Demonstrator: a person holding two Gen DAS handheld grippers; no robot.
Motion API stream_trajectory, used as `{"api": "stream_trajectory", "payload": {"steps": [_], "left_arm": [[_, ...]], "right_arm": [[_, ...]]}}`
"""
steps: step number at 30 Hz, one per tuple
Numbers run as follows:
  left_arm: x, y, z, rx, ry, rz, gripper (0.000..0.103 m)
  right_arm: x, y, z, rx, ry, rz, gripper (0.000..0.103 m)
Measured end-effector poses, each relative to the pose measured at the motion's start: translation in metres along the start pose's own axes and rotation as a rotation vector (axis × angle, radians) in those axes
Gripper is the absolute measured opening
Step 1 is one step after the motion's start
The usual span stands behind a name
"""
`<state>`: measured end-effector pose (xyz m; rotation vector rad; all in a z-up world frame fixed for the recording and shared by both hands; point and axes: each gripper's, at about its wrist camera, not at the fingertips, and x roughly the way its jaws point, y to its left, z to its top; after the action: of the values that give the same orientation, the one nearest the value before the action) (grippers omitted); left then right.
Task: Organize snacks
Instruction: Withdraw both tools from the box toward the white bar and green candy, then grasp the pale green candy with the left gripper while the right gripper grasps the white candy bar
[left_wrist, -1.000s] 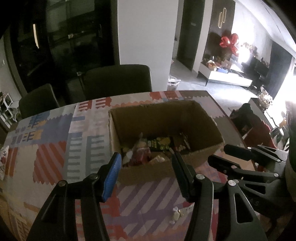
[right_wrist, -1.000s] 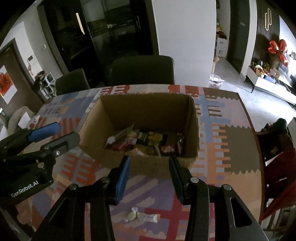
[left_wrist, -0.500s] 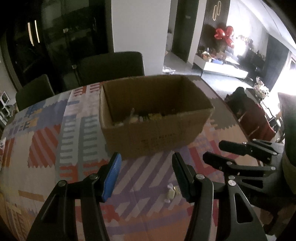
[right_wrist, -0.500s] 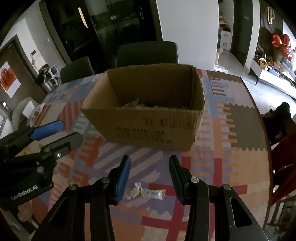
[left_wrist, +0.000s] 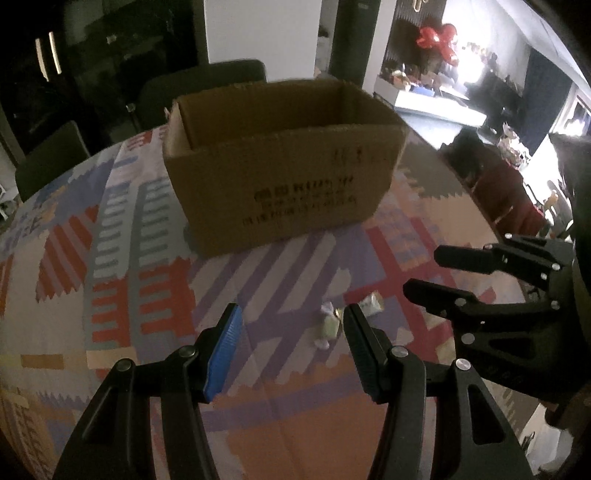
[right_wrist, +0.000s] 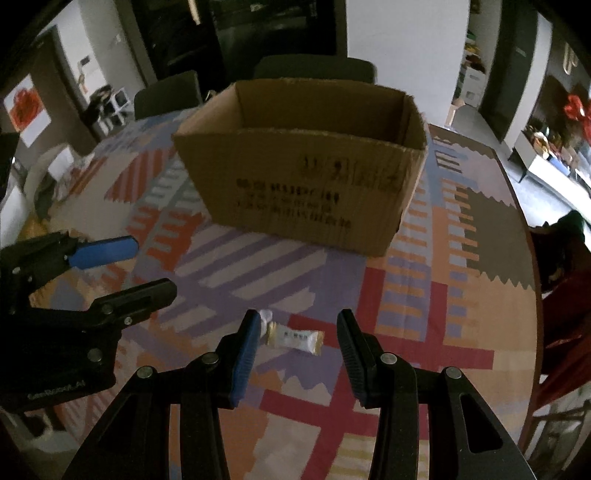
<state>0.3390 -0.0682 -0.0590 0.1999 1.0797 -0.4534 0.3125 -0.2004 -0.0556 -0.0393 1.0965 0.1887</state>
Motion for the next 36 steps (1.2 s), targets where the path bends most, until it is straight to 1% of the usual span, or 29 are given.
{"api": "stream_trajectory", "payload": {"steps": [5,12,16,21,25,27,29,31,36], "left_arm": [[0.012,-0.006,-0.014,0.029,0.036,-0.012,0.056],[0.032,-0.017,-0.025,0.091,0.095,-0.029,0.056],[0.038,-0.019,-0.026,0.119,0.091,-0.022,0.056],[0.05,-0.021,-0.025,0.142,0.104,-0.038,0.056],[0.066,-0.022,-0.028,0.134,0.126,-0.074,0.055],[0.073,-0.022,-0.03,0.12,0.137,-0.087,0.053],[0.081,-0.021,-0.032,0.098,0.149,-0.103,0.048],[0.087,-0.021,-0.034,0.082,0.155,-0.117,0.044],[0.098,-0.02,-0.033,0.055,0.167,-0.143,0.038]], "right_arm": [[0.01,0.005,-0.012,-0.072,0.041,0.008,0.044],[0.031,0.002,-0.024,-0.126,0.109,0.067,0.044],[0.045,0.0,-0.027,-0.168,0.154,0.065,0.044],[0.056,-0.001,-0.029,-0.192,0.175,0.063,0.044],[0.061,-0.001,-0.028,-0.212,0.176,0.076,0.044],[0.063,-0.002,-0.027,-0.21,0.181,0.073,0.044],[0.065,-0.004,-0.027,-0.205,0.184,0.07,0.044],[0.068,-0.005,-0.027,-0.199,0.188,0.065,0.044],[0.074,-0.007,-0.027,-0.183,0.195,0.078,0.044]]}}
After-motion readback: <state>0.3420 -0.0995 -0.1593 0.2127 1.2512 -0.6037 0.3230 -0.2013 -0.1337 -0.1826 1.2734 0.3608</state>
